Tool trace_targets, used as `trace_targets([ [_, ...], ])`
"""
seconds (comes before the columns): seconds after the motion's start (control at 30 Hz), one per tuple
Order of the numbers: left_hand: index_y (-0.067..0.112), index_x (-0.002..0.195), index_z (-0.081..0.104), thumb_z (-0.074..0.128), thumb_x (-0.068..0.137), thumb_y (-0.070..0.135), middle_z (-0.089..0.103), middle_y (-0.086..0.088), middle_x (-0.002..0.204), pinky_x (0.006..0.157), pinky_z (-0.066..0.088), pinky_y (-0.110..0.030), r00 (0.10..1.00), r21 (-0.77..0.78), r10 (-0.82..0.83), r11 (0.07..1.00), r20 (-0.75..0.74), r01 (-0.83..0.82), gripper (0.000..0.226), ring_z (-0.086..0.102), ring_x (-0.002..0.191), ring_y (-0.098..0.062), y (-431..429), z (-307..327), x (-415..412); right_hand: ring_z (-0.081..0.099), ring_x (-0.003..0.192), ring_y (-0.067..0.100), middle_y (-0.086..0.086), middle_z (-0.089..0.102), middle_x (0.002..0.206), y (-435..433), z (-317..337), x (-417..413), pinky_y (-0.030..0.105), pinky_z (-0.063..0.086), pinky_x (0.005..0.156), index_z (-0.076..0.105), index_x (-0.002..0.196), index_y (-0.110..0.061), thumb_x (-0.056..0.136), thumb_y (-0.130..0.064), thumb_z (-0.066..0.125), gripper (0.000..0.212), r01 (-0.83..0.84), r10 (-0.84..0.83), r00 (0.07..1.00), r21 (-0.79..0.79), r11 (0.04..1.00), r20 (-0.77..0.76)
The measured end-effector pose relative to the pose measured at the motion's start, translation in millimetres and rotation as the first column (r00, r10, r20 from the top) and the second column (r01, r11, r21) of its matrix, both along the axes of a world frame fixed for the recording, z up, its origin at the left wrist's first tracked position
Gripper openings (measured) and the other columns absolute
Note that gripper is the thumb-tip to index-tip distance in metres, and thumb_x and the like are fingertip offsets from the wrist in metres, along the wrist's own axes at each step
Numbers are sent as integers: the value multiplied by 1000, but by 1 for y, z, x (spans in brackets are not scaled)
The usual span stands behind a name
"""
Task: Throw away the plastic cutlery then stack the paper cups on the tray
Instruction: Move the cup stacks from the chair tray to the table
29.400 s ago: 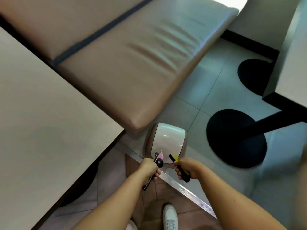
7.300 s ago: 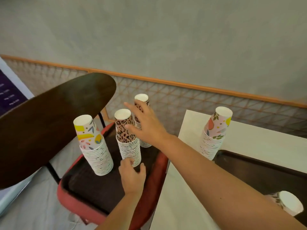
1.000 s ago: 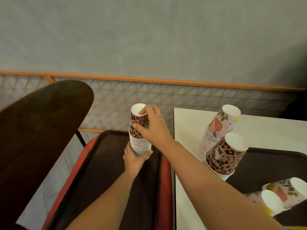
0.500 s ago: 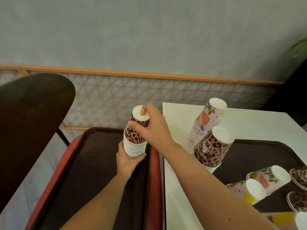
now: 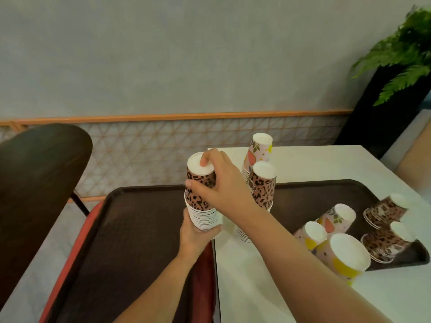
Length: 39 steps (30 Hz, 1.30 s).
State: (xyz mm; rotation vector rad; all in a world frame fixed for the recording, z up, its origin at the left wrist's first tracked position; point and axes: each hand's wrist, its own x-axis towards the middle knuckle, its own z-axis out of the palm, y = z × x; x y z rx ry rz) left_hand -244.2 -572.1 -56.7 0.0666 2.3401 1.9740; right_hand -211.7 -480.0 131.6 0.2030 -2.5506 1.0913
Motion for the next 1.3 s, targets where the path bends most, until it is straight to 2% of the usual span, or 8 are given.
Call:
trace_targets([
  [0.13,33,127,44,92,49,26,65,11,115,89,54,-31,996,8,-92,996,19,92,92,62,107,-7,14,-3,22,46,98,21,3,45,108,16,6,25,35,42,81,48,107,-10,80,-32,70,42,94,-97,994,76,993,41],
  [0.27,33,126,44,91,53,14,64,16,112,79,51,-14,986,9,-164,986,39,164,89,62,102,4,31,-10,50,40,111,24,5,39,122,37,16,49,36,41,92,55,111,-11,84,-34,65,37,181,-204,976,232,956,80],
  [0.4,36,115,49,92,51,16,66,12,112,84,53,-22,975,-39,-201,978,94,206,80,64,102,-3,41,-25,70,41,112,25,4,43,121,55,23,68,41,41,94,59,115,-13,88,-35,58,35,125,-218,956,400,908,195],
  [0.57,40,105,46,91,53,12,63,17,104,75,48,-12,977,-79,-188,977,96,196,75,62,97,-1,56,-26,80,39,117,25,3,43,127,68,23,81,44,39,97,60,121,-17,91,-37,53,36,61,-234,922,478,876,310],
  [0.73,23,119,44,91,53,14,64,3,110,89,53,-38,978,-57,-172,982,121,180,81,62,103,-18,67,-19,83,38,121,27,4,39,133,78,24,86,47,37,100,55,127,-17,92,-36,53,40,2,-218,903,502,865,370],
  [1.0,27,136,34,91,43,37,52,3,131,96,50,-47,977,-190,-153,965,150,180,110,52,122,-20,65,-40,82,39,123,25,3,39,135,94,30,102,46,37,102,45,135,-23,90,-33,58,48,-25,-144,926,436,899,349],
  [1.13,15,145,24,66,78,8,36,-12,143,106,38,-46,961,-180,19,983,276,32,79,39,131,-30,67,-17,108,43,118,23,3,45,126,109,34,118,44,40,99,48,132,-23,88,-35,59,47,-9,-119,943,381,925,311],
  [1.3,12,115,44,49,81,-5,53,-12,116,86,43,-38,956,-195,171,973,239,-125,38,52,105,-31,68,-23,139,44,119,22,3,46,124,134,33,141,40,41,99,50,130,-25,88,-39,59,45,-31,-96,935,348,937,343],
])
